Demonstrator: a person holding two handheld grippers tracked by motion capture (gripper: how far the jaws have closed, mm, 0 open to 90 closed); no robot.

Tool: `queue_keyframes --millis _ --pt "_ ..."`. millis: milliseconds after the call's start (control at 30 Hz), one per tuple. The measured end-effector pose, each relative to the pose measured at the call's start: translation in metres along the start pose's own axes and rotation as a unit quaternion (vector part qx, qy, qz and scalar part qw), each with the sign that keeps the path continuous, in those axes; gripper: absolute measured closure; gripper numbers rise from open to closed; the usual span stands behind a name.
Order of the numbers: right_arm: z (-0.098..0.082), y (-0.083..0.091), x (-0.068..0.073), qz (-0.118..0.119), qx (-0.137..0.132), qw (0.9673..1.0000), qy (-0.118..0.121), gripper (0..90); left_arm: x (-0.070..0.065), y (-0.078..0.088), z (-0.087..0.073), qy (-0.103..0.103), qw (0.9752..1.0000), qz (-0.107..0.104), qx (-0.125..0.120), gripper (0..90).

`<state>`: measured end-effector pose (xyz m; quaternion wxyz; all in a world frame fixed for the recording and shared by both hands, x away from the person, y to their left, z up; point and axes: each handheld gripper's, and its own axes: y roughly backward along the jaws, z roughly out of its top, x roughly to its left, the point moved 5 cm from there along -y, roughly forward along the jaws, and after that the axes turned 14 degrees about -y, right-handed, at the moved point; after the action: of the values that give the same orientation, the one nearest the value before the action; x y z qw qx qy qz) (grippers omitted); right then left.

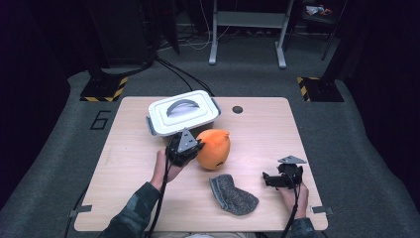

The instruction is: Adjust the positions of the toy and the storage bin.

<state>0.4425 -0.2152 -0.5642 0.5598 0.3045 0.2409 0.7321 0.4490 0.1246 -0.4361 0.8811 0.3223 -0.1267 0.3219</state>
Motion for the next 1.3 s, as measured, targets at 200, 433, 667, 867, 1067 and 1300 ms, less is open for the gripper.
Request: queue_keyframes --millis 200,433,667,867,1067,1300 --pt "0.000 0.000 0.000 0.000 0.000 1.0000 0.000 0.5 0.000 0.017 -0.012 0.002 0.9999 0.008 0.006 83.4" --pt "0.000 0.000 0.000 0.000 0.000 1.0000 0.000 0.5 -0.002 0.034 -0.027 0.011 0.9997 0.017 0.013 83.4" --pt "0.000 0.000 0.000 0.000 0.000 1.0000 0.000 0.5 -0.005 0.054 -0.040 0.022 0.9992 0.031 0.013 83.3" --pt "0.000 0.000 0.000 0.000 0.000 1.0000 0.000 0.5 -0.006 0.075 -0.058 0.039 0.9979 0.047 0.019 83.3" --pt "0.000 0.000 0.000 0.000 0.000 1.0000 0.000 0.5 -0.007 0.093 -0.074 0.056 0.9963 0.059 0.029 83.1" --pt "0.000 0.000 -0.001 0.000 0.001 1.0000 0.004 0.5 -0.006 0.112 -0.093 0.086 0.9928 0.076 0.034 83.1"
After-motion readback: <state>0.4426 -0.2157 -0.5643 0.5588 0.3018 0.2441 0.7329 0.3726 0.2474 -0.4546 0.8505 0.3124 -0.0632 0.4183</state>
